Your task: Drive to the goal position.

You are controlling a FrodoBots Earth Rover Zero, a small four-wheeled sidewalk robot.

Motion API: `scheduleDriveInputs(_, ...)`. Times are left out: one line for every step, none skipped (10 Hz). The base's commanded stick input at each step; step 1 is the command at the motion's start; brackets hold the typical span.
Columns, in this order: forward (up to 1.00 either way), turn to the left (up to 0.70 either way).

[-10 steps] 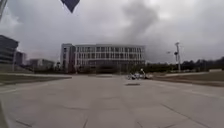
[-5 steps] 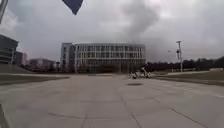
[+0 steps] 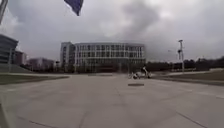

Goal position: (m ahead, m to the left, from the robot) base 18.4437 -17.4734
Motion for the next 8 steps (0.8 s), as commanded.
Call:
scheduleDriveInputs(0.7, 0.0)
scheduleDriveInputs(0.7, 0.0)
scheduleDriveInputs(0.7, 0.0)
scheduleDriveInputs(0.7, 0.0)
scheduleDriveInputs(0.7, 0.0)
scheduleDriveInputs(0.7, 0.0)
scheduleDriveInputs(0.7, 0.0)
scheduleDriveInputs(0.7, 0.0)
